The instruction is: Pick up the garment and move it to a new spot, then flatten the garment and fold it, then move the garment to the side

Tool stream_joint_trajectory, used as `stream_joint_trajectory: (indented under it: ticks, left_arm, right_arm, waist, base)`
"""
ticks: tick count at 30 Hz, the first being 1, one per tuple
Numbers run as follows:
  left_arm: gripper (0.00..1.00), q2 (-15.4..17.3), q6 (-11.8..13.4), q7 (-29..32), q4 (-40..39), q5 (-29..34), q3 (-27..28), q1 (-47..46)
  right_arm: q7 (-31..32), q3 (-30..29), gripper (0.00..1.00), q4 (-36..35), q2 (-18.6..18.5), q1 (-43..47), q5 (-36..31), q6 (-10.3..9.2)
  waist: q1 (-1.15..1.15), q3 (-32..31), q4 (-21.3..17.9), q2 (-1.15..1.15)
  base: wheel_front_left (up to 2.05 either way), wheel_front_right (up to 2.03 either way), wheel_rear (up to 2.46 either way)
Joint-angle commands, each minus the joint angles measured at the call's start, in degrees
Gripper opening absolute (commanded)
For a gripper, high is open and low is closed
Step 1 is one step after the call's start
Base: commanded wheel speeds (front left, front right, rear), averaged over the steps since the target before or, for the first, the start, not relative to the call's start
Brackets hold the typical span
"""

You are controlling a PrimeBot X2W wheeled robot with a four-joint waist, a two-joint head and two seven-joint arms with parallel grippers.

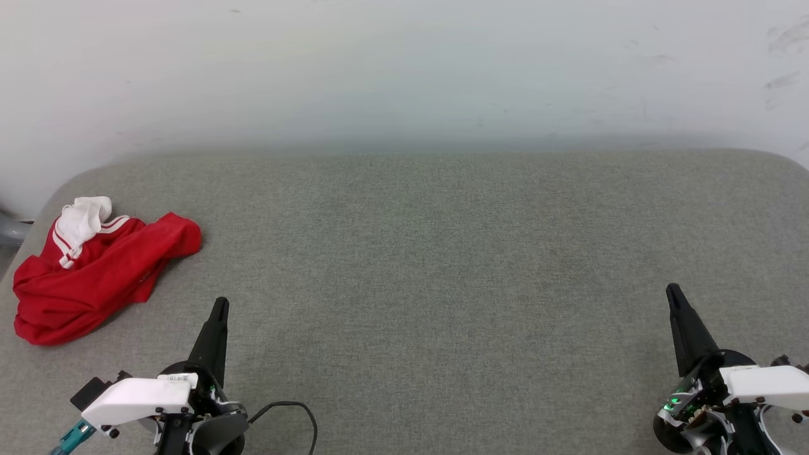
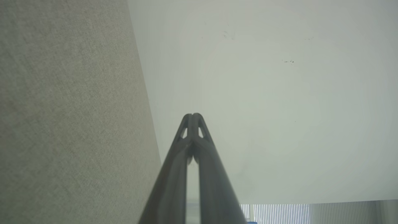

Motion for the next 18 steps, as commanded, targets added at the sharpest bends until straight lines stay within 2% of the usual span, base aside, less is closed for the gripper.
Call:
stream_joint_trajectory:
  ticks: [1,18]
  left_arm:
    - [0.0,-0.1,-0.1,0.1,-0.1,0.0,0.1,-0.4]
    - [0.0,-0.1,-0.1,0.1,-0.1,0.0,0.1,-0.4]
  right_arm:
    - [0.1,0.0,0.0,0.0,0.2,-0.7,-0.3,-0.02]
    - [0.0,0.0,0.0,0.0,0.2,-0.7,-0.3,-0.02]
  waist:
    - [0.0,0.0,0.0,0.0]
    - [0.0,0.0,0.0,0.0]
  base:
    - [0.0,0.0,0.0]
    - [0.0,0.0,0.0]
